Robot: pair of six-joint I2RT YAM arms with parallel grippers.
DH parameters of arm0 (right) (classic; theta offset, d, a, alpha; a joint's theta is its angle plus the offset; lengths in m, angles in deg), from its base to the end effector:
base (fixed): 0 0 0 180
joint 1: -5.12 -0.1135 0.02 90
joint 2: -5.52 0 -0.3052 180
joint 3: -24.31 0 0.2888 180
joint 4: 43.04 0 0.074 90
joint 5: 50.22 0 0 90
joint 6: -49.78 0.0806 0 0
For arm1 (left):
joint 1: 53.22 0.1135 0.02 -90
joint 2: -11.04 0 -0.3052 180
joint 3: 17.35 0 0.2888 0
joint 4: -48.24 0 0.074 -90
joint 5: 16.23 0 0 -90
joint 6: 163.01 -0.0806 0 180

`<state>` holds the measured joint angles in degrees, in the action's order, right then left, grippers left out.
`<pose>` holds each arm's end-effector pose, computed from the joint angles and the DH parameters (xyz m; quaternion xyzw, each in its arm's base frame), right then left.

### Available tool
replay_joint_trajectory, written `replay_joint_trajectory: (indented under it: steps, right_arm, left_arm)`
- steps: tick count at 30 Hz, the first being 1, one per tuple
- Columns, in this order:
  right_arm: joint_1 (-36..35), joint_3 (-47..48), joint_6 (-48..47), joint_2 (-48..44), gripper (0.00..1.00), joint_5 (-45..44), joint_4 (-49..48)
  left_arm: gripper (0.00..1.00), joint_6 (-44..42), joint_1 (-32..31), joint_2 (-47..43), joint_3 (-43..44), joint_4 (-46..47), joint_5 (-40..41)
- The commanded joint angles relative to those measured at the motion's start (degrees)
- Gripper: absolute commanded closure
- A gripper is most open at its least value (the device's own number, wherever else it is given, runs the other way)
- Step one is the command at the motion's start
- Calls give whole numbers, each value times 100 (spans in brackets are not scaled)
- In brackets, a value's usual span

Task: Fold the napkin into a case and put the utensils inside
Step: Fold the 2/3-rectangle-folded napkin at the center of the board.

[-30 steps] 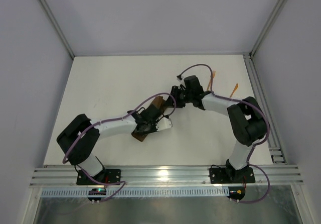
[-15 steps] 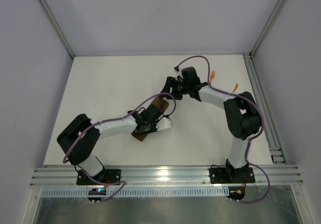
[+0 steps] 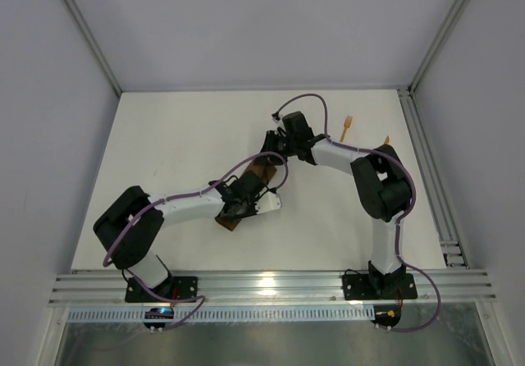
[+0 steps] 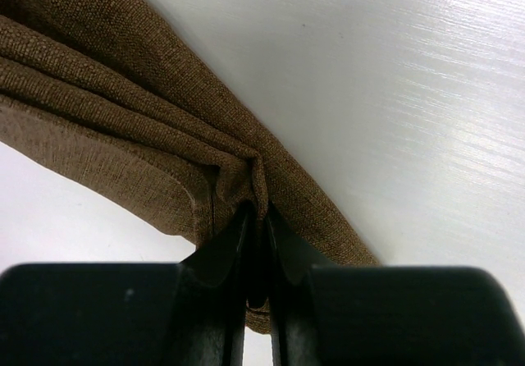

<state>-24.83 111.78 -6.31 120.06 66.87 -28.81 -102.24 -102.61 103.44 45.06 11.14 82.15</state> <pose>0.4265 0.2881 0.1635 -0.0659 0.8885 0.3931 0.2273 0.2320 -0.2526 0.1325 0.6080 0.7655 0.0358 0.2075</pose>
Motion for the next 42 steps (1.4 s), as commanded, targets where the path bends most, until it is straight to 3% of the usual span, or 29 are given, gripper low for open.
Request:
replay_joint_trajectory:
  steps: [1, 2, 3, 9, 15, 16, 21, 24, 27, 30, 35, 42]
  right_arm:
    - [7, 125, 46, 25, 80, -160, -22]
    - [25, 64, 28, -2, 92, -195, -31]
    - [33, -24, 19, -72, 97, -213, -65]
    - [104, -631, 63, -257, 97, -90, -478]
    - [104, -1105, 239, -415, 97, -46, -927]
    - [104, -1176, 256, -432, 97, -46, -1005]
    - [60, -1413, 379, -494, 97, -55, -1269]
    - [-1, -1580, 423, -590, 97, -98, -1436]
    - [-54, -1799, 563, -696, 97, -73, -1760]
    - [-72, -2036, 748, -766, 97, -11, -2077]
    - [-81, -2266, 1117, -925, 97, 234, -2606]
    - [-72, -2512, 1433, -873, 97, 524, -3131]
  left_arm:
    - [87, -56, 8, 112, -75, -30, 5]
    - [87, -65, 8, 77, -102, -30, 14]
    - [87, -100, 8, 24, -128, -21, 23]
    - [80, -223, 34, -345, -295, -108, 120]
    - [50, 31, 253, -634, -32, -949, -563]
    - [34, 75, 315, -688, 221, -1170, -722]
    - [16, 208, 553, -1100, 1031, -2594, -1435]
    - [15, -72, 553, -1416, 1391, -3708, -1410]
    - [18, -240, 553, -1523, 1717, -3888, -1094]
    - [22, -83, 492, -1059, 2156, -3459, -900]
    - [19, 260, 140, 400, 2710, -2151, -31]
    - [15, 954, 87, 1184, 3159, -1989, -222]
